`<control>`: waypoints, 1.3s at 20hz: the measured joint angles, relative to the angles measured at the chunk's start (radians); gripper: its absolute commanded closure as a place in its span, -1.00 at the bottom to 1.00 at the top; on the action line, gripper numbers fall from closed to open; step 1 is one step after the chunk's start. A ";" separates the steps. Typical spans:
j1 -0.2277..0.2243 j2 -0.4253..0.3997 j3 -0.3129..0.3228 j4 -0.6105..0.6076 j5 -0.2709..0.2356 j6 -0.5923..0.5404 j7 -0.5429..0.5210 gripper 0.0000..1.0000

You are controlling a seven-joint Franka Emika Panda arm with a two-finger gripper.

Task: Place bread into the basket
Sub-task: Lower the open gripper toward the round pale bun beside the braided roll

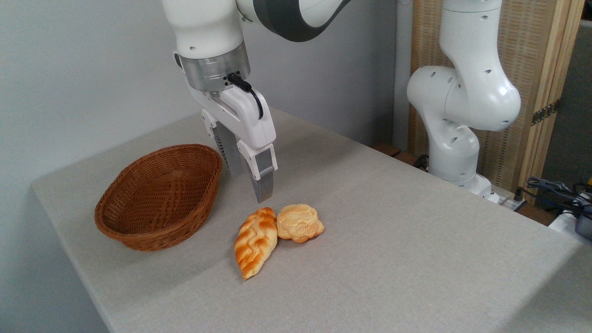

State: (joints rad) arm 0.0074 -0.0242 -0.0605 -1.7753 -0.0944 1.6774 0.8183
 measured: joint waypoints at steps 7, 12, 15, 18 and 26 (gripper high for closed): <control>0.000 0.000 -0.006 0.002 0.000 0.000 0.000 -1.00; 0.000 0.000 -0.008 0.014 0.000 0.000 0.000 -1.00; 0.000 0.000 -0.011 0.014 0.000 0.000 0.000 -1.00; 0.000 0.000 -0.012 0.014 0.000 0.000 0.000 -1.00; 0.000 0.028 -0.012 0.003 0.000 -0.004 0.023 -1.00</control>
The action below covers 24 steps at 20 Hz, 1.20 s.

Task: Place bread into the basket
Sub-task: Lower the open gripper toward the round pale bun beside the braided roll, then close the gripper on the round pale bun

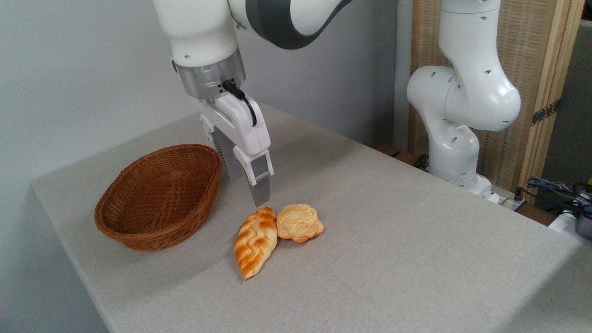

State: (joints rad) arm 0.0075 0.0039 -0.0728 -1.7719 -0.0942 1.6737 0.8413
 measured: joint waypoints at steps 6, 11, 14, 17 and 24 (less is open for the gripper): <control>0.001 0.000 0.000 -0.093 0.033 -0.005 0.081 -1.00; 0.001 -0.026 0.000 -0.215 0.041 0.035 0.131 -1.00; 0.001 -0.042 0.000 -0.264 0.041 0.059 0.148 -1.00; 0.000 -0.044 0.000 -0.273 0.041 0.062 0.155 -1.00; -0.016 -0.027 -0.006 -0.283 0.041 0.067 0.156 -1.00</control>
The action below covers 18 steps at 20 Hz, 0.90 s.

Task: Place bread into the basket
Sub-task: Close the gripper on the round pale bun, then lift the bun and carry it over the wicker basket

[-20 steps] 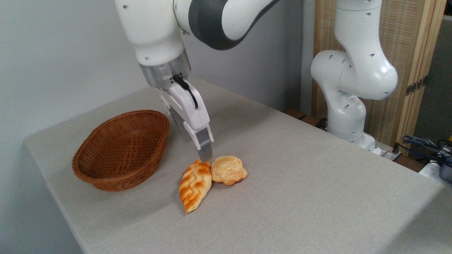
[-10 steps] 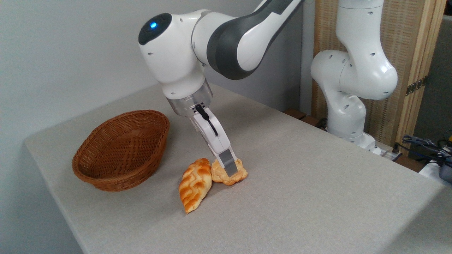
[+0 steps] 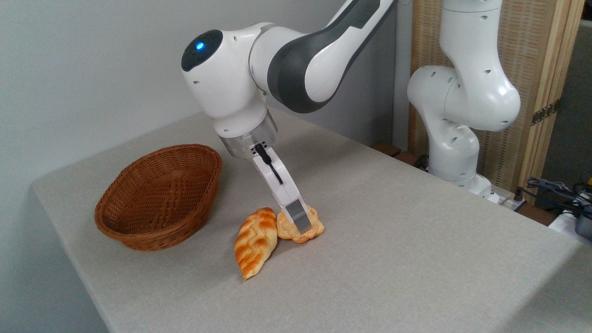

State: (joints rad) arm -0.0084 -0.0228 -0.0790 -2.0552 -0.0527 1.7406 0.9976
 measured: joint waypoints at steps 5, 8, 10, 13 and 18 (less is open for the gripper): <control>0.000 0.018 0.000 0.000 0.001 0.029 0.002 -0.43; 0.001 0.021 0.000 0.000 0.001 0.035 0.003 -0.03; 0.001 0.021 0.000 0.000 0.001 0.037 0.004 0.03; 0.001 0.021 0.000 0.000 0.001 0.037 0.015 0.03; 0.002 0.019 0.000 0.000 0.001 0.037 0.017 0.03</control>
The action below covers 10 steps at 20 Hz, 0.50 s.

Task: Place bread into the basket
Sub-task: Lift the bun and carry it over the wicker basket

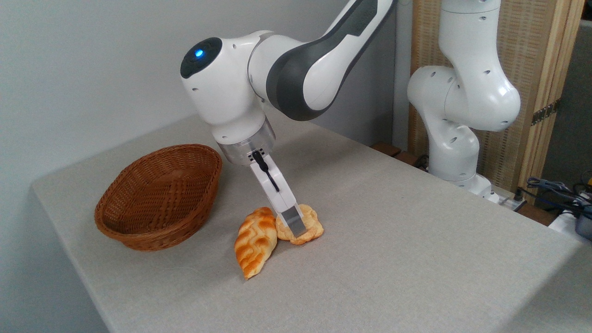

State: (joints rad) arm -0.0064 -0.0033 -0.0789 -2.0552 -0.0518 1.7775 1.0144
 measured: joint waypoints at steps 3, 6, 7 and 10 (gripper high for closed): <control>0.000 -0.006 0.000 0.000 0.000 -0.009 0.000 0.01; 0.000 -0.017 0.001 0.014 0.000 -0.042 0.000 -0.02; 0.000 -0.022 0.002 0.029 0.000 -0.057 0.000 -0.02; -0.001 -0.035 -0.001 0.078 0.000 -0.078 0.000 -0.02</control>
State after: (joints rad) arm -0.0071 -0.0387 -0.0796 -1.9772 -0.0523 1.6998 1.0145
